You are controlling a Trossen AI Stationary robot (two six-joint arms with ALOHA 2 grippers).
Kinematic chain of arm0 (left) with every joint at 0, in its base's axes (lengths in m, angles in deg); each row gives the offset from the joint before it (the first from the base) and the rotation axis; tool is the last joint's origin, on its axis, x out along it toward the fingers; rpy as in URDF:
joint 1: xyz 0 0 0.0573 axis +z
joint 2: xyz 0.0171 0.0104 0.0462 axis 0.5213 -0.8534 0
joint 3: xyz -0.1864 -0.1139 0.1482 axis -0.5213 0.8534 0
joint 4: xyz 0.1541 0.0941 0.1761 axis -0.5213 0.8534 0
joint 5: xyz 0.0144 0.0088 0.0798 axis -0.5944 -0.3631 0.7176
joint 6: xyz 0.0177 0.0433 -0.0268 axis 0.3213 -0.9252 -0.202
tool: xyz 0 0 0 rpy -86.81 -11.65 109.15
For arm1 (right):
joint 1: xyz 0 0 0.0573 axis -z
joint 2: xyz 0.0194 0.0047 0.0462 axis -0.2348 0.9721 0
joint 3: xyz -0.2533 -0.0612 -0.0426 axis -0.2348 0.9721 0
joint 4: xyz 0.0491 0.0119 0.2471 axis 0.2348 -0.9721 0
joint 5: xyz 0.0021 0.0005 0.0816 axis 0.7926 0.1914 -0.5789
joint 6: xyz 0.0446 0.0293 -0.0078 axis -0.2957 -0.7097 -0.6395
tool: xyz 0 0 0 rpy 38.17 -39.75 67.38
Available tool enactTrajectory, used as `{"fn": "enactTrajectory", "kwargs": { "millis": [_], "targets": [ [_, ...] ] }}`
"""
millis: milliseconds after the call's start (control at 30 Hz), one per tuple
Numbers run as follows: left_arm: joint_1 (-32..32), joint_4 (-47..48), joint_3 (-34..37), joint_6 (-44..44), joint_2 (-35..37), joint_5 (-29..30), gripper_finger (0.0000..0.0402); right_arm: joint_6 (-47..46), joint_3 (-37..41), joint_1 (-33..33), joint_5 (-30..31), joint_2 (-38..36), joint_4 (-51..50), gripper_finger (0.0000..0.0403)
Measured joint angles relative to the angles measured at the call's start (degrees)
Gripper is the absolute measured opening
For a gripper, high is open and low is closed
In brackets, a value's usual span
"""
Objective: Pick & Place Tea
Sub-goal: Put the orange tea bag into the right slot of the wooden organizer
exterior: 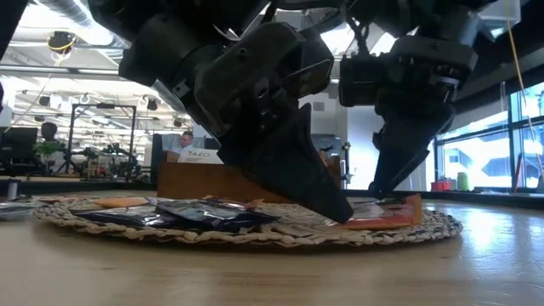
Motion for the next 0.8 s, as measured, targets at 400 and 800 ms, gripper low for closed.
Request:
{"fn": "enactTrajectory", "kwargs": {
  "millis": [400, 800],
  "targets": [
    [0.1, 1.0, 0.0, 0.0, 0.0, 0.3, 0.0002, -3.1, 0.0, 5.1, -13.8, 0.0, 0.3, 0.0218],
    [0.1, 1.2, 0.0, 0.1, 0.0, 0.9, 0.0002, -8.8, 0.0, 3.6, -14.3, 2.5, 1.7, 0.0218]
  ]
}}
